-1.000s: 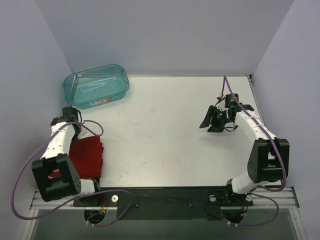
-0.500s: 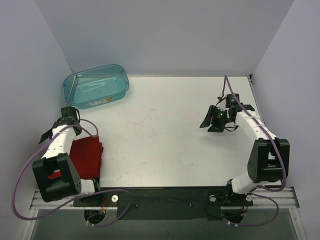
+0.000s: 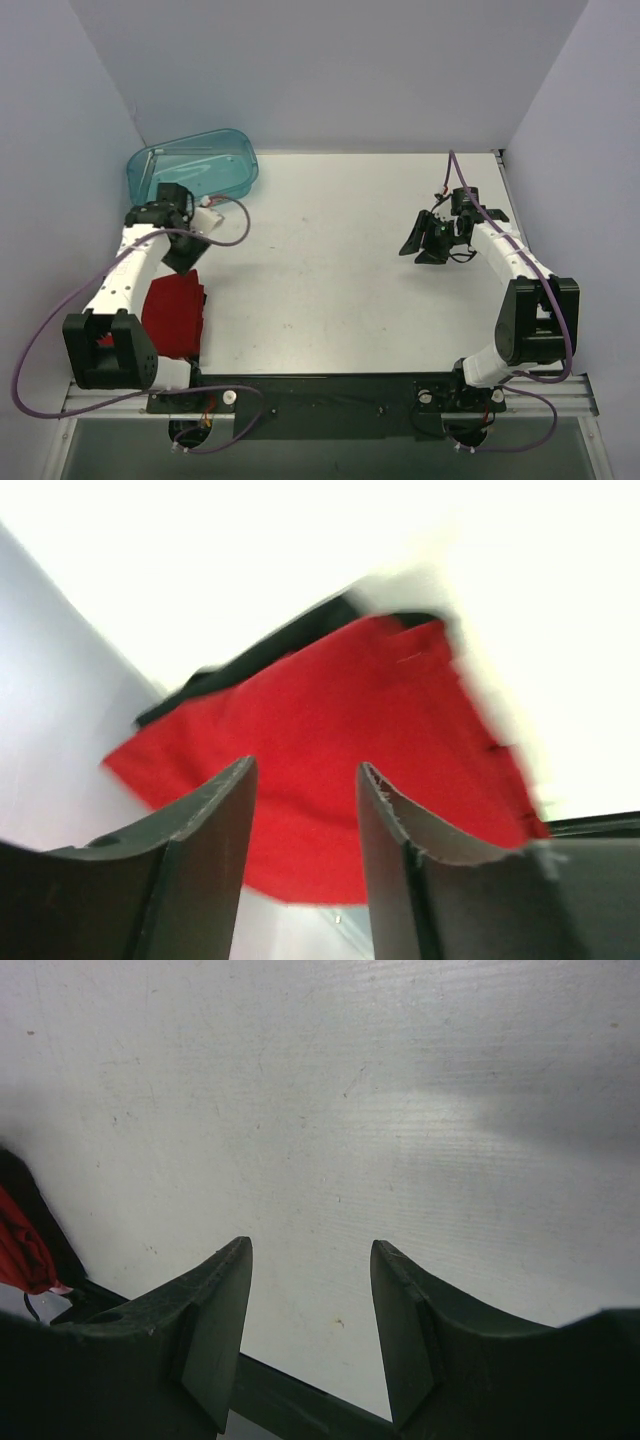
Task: Fold and stack the t-shirts
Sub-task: Put the neatly folded tshirt into the corner of the board with the left arm
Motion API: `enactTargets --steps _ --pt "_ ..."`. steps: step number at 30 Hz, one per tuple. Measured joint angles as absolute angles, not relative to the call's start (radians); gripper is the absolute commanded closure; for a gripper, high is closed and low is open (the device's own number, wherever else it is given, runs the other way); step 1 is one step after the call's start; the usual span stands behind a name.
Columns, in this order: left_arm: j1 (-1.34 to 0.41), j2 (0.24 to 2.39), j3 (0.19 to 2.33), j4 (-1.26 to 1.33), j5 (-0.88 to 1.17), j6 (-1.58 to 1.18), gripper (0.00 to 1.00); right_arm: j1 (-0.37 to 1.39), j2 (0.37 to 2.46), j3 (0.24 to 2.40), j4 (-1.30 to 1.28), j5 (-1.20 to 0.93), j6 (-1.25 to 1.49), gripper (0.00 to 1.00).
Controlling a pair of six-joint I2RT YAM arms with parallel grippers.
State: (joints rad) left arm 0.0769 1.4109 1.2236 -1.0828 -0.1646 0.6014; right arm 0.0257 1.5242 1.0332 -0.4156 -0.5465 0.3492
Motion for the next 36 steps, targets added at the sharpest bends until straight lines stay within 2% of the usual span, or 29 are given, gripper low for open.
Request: enactTargets --steps 4,6,8,10,11,13,21,22,24,25,30,36 --pt "-0.164 1.384 1.125 -1.014 -0.132 0.537 0.37 0.026 1.524 1.033 -0.416 -0.547 0.349 0.53" --pt "-0.208 1.393 1.086 -0.981 -0.172 0.516 0.38 0.026 1.524 1.033 -0.416 -0.546 0.349 0.53" --pt "-0.219 1.423 1.069 -0.953 -0.244 0.493 0.39 0.026 1.524 1.033 -0.416 -0.546 0.349 0.54" --pt "-0.218 1.454 1.065 -0.912 -0.309 0.474 0.46 0.026 1.522 1.032 -0.416 -0.546 0.349 0.53" --pt "-0.217 1.464 1.061 -0.891 -0.330 0.466 0.53 0.026 1.521 1.032 -0.416 -0.546 0.348 0.53" --pt "-0.219 1.470 1.050 -0.854 -0.350 0.450 0.59 0.026 1.520 1.032 -0.416 -0.546 0.348 0.53" --pt "-0.223 1.486 0.991 -0.794 -0.303 0.420 0.59 0.026 1.520 1.032 -0.420 -0.546 0.345 0.54" --pt "-0.222 1.486 0.978 -0.786 -0.309 0.419 0.62 0.026 1.520 1.032 -0.423 -0.545 0.342 0.54" --pt "-0.220 1.487 0.954 -0.767 -0.325 0.419 0.98 0.026 1.520 1.032 -0.427 -0.545 0.341 0.54" --pt "-0.219 1.487 0.948 -0.761 -0.336 0.414 1.00 0.026 1.520 1.032 -0.427 -0.545 0.340 0.54" --pt "-0.216 1.482 0.939 -0.745 -0.340 0.427 1.00 0.026 1.520 1.032 -0.431 -0.544 0.338 0.54" --pt "-0.231 1.373 0.908 -0.772 -0.192 0.449 1.00 0.026 1.518 1.032 -0.432 -0.538 0.338 0.54"
